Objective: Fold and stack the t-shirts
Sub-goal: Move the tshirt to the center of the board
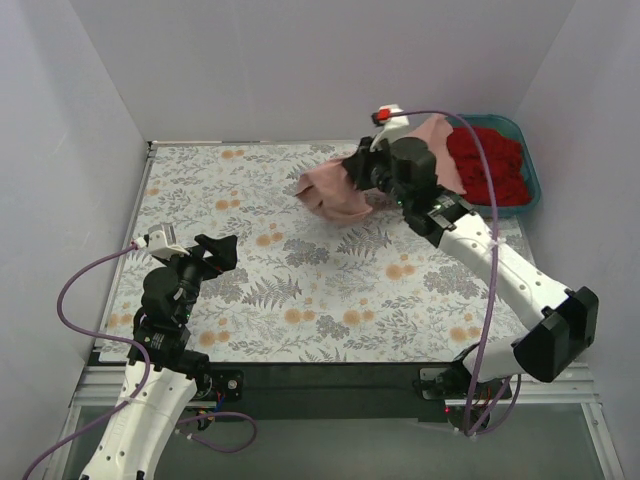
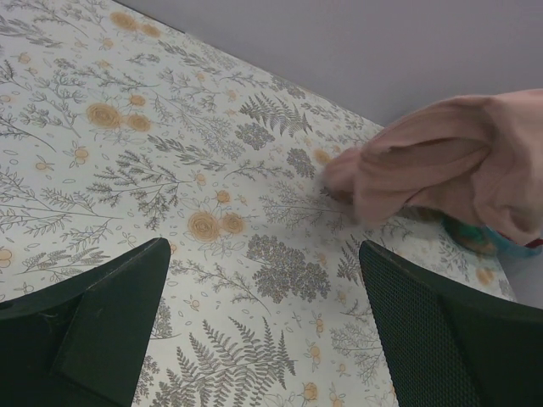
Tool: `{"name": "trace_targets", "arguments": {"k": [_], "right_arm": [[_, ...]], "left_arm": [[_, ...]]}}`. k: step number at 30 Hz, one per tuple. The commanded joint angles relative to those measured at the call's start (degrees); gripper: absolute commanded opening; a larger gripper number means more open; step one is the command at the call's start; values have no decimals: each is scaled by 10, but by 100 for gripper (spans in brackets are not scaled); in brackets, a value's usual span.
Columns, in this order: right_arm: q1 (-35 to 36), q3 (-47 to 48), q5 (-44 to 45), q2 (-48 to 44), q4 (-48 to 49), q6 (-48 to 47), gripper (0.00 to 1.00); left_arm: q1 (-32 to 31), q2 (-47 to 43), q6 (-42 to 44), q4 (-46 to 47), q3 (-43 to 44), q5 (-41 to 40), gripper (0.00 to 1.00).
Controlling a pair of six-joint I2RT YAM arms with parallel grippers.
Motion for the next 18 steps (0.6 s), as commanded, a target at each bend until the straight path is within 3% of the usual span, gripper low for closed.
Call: {"name": "trace_targets", "arguments": {"k": [1,4,7,11,14,18], "right_arm": [[103,-6,-6,41,49,42,17],[159,10,-68,97,41,42,48],[173,0,-92,114,25,28,65],[160,-21,-29,108,-23,-44,67],[109,-73,-1,89,-31,-71,65],[-30,-122,-65,100,-31,-64,63]], "left_arm": [[-3,3,6,2,9,6,93],[-2,14,6,-2,11,8,93],[-3,29,0,-9,14,11,93],[-3,58,-27,-35,17,11,93],[-3,103,-83,-76,30,27,93],[-3,179,-137,-128,49,81,93]]}}
